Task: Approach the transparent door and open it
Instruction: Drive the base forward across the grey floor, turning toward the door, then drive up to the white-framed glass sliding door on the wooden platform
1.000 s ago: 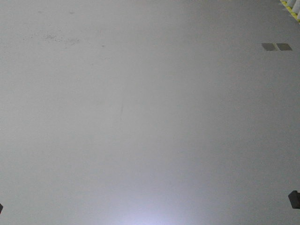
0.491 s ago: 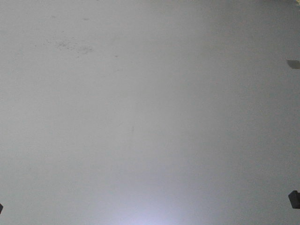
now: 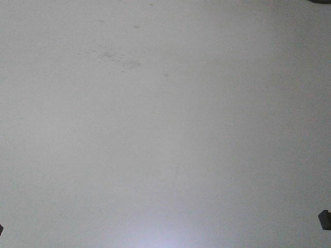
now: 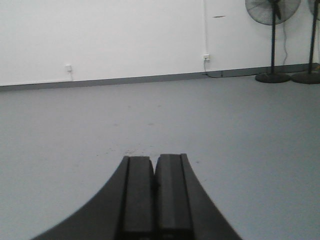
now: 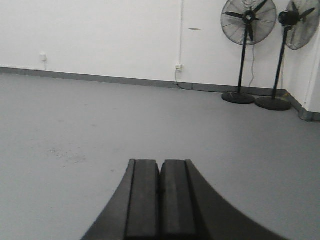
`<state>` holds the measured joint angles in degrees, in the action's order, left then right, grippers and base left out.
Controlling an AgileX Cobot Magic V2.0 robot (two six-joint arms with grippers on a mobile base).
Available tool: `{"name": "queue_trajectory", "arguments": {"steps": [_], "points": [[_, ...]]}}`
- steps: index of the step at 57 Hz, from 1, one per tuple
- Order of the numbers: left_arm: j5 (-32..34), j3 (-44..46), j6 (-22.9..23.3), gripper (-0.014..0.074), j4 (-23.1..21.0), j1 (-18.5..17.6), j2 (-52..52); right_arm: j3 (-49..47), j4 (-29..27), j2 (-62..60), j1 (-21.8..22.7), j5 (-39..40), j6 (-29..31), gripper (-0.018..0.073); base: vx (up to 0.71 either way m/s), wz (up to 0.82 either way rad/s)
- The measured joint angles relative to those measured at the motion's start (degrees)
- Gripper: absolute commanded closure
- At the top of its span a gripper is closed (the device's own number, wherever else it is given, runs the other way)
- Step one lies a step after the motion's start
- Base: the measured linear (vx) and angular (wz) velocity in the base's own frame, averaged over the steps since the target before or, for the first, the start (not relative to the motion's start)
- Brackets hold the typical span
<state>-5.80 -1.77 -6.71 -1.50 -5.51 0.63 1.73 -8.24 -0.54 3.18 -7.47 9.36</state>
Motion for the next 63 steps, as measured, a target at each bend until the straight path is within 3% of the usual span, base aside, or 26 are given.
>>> {"name": "queue_trajectory", "arguments": {"steps": [63], "points": [[0.0, 0.0, 0.0, 0.0603, 0.0, 0.0, 0.0, 0.0, 0.0, 0.0, 0.0, 0.0, 0.0, 0.0561, 0.48, 0.55]]}}
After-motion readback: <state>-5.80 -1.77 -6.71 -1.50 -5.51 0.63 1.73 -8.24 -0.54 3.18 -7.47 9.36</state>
